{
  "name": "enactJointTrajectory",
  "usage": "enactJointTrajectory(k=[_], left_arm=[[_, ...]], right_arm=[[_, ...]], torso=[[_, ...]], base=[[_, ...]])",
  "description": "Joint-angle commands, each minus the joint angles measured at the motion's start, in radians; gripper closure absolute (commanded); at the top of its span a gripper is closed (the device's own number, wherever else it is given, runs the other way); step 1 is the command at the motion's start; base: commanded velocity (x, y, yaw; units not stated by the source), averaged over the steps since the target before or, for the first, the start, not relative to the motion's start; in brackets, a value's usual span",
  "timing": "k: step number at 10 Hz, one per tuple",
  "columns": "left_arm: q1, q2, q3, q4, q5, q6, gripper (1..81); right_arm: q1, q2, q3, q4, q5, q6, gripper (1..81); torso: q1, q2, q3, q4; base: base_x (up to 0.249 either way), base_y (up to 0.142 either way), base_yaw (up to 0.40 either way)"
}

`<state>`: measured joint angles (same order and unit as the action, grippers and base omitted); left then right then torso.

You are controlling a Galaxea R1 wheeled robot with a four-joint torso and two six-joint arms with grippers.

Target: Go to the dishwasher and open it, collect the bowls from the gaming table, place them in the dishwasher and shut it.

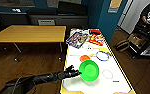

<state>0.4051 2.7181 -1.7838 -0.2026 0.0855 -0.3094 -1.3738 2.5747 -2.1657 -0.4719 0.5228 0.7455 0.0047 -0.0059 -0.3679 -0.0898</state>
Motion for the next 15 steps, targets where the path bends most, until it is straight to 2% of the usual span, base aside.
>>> enactJointTrajectory(k=[1, 9, 12, 13, 15], left_arm=[[-0.145, -0.061, 0.106, 0.017, 0.016, 0.006, 81.1], [-0.117, -0.073, 0.098, 0.022, 0.013, 0.007, 81.1], [-0.11, -0.073, 0.093, 0.023, 0.01, 0.007, 81.1], [-0.107, -0.073, 0.089, 0.023, 0.01, 0.009, 81.1], [-0.09, -0.075, 0.087, 0.045, 0.011, 0.007, 81.1]], right_arm=[[0.021, -0.035, 0.005, -0.028, -0.023, 0.003, 81.1], [0.021, -0.031, 0.001, -0.034, -0.023, 0.003, 81.1], [0.021, -0.029, 0.003, -0.036, -0.023, 0.003, 81.1], [0.023, -0.026, 0.0, -0.037, -0.024, 0.003, 81.1], [0.02, -0.025, -0.003, -0.039, -0.023, 0.003, 81.1]], torso=[[0.0, 0.0, 0.0, 0.0], [-0.001, 0.001, 0.0, 0.0], [-0.003, 0.0, 0.0, 0.0], [-0.003, 0.0, 0.031, 0.0], [-0.003, 0.0, 0.067, 0.0]], base=[[-0.094, 0.0, 0.0], [-0.124, 0.0, 0.0], [-0.03, 0.0, 0.0], [0.0, 0.0, 0.0], [0.0, 0.0, 0.0]])
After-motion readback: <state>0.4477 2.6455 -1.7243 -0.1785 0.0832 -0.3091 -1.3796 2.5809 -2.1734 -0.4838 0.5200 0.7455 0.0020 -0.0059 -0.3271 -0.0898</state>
